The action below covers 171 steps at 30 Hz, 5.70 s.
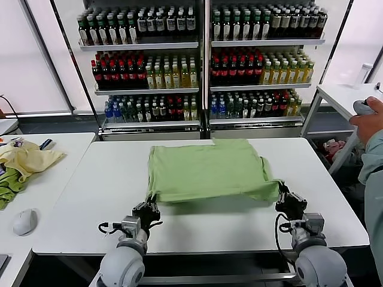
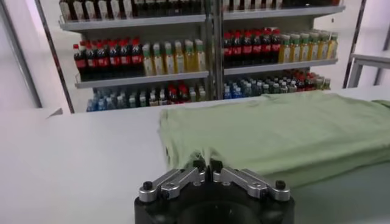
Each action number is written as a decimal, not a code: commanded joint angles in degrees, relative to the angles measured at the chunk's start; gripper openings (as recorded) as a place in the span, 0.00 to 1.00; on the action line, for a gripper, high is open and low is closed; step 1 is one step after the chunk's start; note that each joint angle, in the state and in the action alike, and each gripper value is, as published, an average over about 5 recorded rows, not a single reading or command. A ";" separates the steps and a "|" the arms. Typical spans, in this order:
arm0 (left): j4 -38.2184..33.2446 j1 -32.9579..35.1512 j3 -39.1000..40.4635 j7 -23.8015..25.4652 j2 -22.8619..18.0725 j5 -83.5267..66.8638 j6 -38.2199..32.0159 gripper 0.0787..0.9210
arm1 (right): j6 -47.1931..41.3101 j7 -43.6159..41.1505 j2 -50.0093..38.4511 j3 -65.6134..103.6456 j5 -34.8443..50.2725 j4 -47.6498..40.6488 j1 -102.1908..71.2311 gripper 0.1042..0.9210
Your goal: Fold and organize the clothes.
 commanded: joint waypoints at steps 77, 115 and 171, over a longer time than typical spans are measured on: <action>17.97 -12.37 5.91 -1.18 0.70 -2.16 3.78 0.20 | -8.85 -0.45 -0.37 -8.67 12.63 -22.16 12.37 0.27; -15.55 24.05 -5.20 -2.62 9.87 1.67 4.64 0.04 | -7.25 -2.16 -3.07 4.26 -1.81 11.35 -24.02 0.10; 26.97 -26.76 7.80 -1.74 5.50 -11.57 4.66 0.88 | -10.11 0.99 4.97 -20.98 9.15 -41.03 41.39 0.88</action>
